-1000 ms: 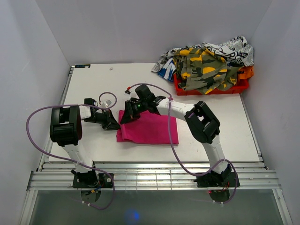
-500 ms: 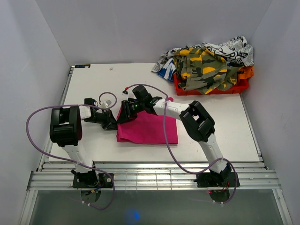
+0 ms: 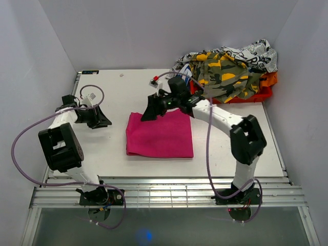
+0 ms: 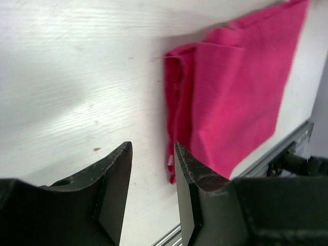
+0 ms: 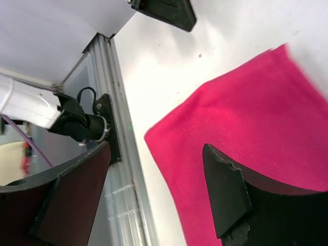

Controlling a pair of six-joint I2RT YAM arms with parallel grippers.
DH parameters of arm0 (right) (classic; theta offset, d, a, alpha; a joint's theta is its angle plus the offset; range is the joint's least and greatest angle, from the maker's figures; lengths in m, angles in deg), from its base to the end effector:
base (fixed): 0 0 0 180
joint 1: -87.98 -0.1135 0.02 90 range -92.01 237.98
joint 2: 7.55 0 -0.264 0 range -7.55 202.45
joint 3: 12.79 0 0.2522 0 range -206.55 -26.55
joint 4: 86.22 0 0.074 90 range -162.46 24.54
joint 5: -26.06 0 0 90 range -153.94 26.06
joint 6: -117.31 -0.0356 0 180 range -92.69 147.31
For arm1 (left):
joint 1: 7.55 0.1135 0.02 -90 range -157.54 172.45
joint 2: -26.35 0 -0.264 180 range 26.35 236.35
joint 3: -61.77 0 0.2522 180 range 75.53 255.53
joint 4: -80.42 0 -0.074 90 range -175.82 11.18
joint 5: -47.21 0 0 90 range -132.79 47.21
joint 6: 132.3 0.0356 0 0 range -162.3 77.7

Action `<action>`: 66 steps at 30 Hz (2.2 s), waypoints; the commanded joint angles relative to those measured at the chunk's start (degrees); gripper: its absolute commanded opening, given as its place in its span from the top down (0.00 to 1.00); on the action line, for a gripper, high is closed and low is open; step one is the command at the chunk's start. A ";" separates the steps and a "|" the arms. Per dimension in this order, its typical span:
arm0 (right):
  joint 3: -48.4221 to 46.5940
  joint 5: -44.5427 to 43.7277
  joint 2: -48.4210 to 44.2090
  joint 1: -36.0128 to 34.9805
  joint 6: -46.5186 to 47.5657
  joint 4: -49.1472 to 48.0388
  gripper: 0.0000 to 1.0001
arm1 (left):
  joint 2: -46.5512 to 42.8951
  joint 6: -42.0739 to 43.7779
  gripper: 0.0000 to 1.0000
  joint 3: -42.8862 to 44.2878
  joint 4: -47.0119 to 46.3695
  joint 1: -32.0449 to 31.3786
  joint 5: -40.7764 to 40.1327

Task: Fold and stack the trousers
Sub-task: Fold the trousers

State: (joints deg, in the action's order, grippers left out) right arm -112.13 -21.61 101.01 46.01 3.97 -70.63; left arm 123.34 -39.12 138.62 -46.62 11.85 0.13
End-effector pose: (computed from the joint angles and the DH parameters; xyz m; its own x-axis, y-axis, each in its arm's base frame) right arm 0.3141 0.3148 0.2813 -0.6624 -0.2018 -0.7215 -0.7476 0.2405 0.6191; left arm 0.3080 0.0828 0.1930 -0.9042 -0.2754 -0.3264 -0.0064 0.7729 -0.6344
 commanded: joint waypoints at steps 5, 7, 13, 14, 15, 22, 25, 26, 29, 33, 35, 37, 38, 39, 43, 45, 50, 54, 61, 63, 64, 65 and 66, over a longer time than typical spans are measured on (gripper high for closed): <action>13.67 -0.05 -17.14 9.61 22.54 12.50 0.20 | -10.06 14.40 0.50 7.39 12.04 -9.09 14.92; 17.02 0.91 -18.20 12.78 22.63 13.11 0.21 | -9.89 9.95 0.50 6.53 7.94 -13.39 15.79; 18.52 5.75 -12.85 16.66 20.70 13.73 0.24 | -1.22 -1.93 0.52 3.80 -5.15 -20.36 13.26; 18.26 5.75 -11.88 16.66 20.87 13.64 0.24 | 0.72 -4.47 0.53 4.06 -6.14 -20.36 12.72; 18.00 6.01 -9.35 16.66 20.78 13.64 0.24 | 2.66 -4.76 0.53 4.84 -7.20 -20.36 11.76; 14.57 6.19 2.27 17.54 21.75 14.52 0.23 | 17.17 -9.59 0.54 10.91 -13.27 -15.80 6.48; 13.51 4.52 4.47 17.63 22.71 16.10 0.22 | 20.16 -8.02 0.54 14.51 -11.18 -13.34 6.04; 12.55 4.35 4.39 17.63 23.07 17.06 0.21 | 20.26 -7.32 0.54 16.26 -10.21 -12.64 6.65; 12.02 4.43 0.09 17.72 23.07 19.09 0.20 | 16.84 -1.62 0.52 17.94 -5.20 -10.44 11.30; 12.89 7.41 -9.82 17.72 26.41 23.30 0.18 | 8.41 11.74 0.50 18.48 8.32 -10.26 19.03; 14.82 8.91 -12.65 17.72 25.80 24.01 0.18 | 3.66 17.10 0.49 16.46 14.92 -10.34 22.46; 19.80 10.75 -16.34 17.19 25.27 23.40 0.18 | 0.06 20.45 0.49 12.35 20.97 -11.22 25.27; 21.75 11.37 -17.31 16.93 24.57 21.75 0.18 | -0.92 22.99 0.49 10.75 22.31 -11.66 25.81; 23.69 12.59 -18.80 16.84 24.13 20.69 0.18 | -1.97 23.53 0.49 8.91 23.11 -12.97 26.16; 29.06 14.98 -19.00 16.66 22.38 17.60 0.20 | -4.79 24.15 0.50 0.21 22.68 -16.05 26.34; 29.59 16.29 -17.16 16.58 22.10 16.99 0.21 | -3.92 21.37 0.53 -2.70 20.40 -16.85 23.81; 29.95 19.98 -9.43 16.14 21.75 16.28 0.22 | 6.87 20.64 0.56 -3.24 18.89 -17.55 20.99; 27.50 18.24 1.36 16.14 26.49 20.66 0.24 | 18.64 20.12 0.63 -3.23 17.85 -16.16 14.23; 23.19 14.89 8.08 16.22 26.94 21.38 0.24 | 22.19 9.92 0.64 -1.31 11.08 -7.10 4.91; 21.78 15.33 7.82 16.14 27.02 22.25 0.23 | 21.58 8.95 0.63 -0.78 10.72 -4.73 3.40; 19.68 15.42 7.21 15.96 27.37 22.95 0.22 | 21.14 9.12 0.63 0.27 10.81 -4.37 3.23; 18.62 15.59 6.42 15.96 27.81 23.74 0.22 | 19.13 9.21 0.63 1.24 10.90 -4.02 2.79; 17.56 15.77 3.89 15.96 28.34 24.80 0.21 | 17.55 10.17 0.63 2.20 10.64 -3.67 2.61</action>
State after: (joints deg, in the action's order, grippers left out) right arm -90.69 0.51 107.04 62.31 27.99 -46.09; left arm 144.47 -30.48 138.14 -27.82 6.63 14.73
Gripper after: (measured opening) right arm 0.779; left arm 0.364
